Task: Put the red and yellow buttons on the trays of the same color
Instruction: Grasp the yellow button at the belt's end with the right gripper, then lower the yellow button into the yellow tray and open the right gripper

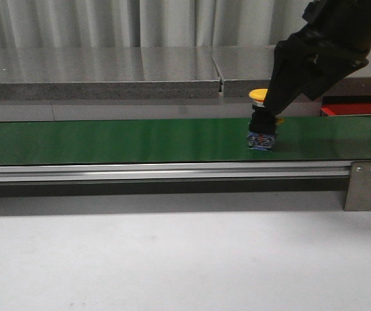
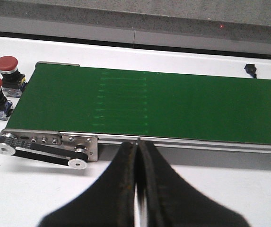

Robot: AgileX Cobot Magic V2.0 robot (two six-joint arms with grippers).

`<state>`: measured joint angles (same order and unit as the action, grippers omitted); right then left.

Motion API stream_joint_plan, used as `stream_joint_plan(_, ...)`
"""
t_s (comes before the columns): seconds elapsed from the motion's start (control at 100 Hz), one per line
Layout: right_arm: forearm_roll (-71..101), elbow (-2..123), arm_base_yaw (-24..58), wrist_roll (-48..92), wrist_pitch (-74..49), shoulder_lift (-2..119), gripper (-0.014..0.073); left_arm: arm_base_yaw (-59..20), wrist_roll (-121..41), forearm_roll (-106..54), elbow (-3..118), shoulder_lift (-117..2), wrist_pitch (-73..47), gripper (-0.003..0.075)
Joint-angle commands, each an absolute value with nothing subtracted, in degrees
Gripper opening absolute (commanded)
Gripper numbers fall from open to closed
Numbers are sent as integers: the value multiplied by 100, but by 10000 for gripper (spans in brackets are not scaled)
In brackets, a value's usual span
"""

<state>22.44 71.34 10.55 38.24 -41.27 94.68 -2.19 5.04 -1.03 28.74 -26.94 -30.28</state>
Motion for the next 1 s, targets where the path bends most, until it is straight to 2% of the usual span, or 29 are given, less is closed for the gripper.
stream_joint_plan(0.0,2399,7291,1062,3911,-3771,9368,635,-259,514,-153,3030,-2708,-2621,-19)
stream_joint_plan(0.38,2487,7291,1062,3915,-3385,9499,615,-259,514,-153,3030,-2708,-2621,-19)
stream_joint_plan(0.48,2481,7291,1062,3915,-3470,9499,489,-259,514,-153,3030,-2708,-2621,-19)
stream_joint_plan(0.6,2464,7291,1057,3910,-3658,9499,211,-259,514,-153,3030,-2708,-2621,-19)
stream_joint_plan(0.67,2464,7291,1057,3910,-3766,9491,112,-259,514,-153,3030,-2708,-2621,-19)
stream_joint_plan(0.72,2464,7291,1057,3894,-3805,9473,90,-259,514,-153,3030,-2708,-2621,-19)
stream_joint_plan(0.99,2240,7291,669,3361,-4069,8812,90,-259,514,-153,3030,-2708,-2621,-19)
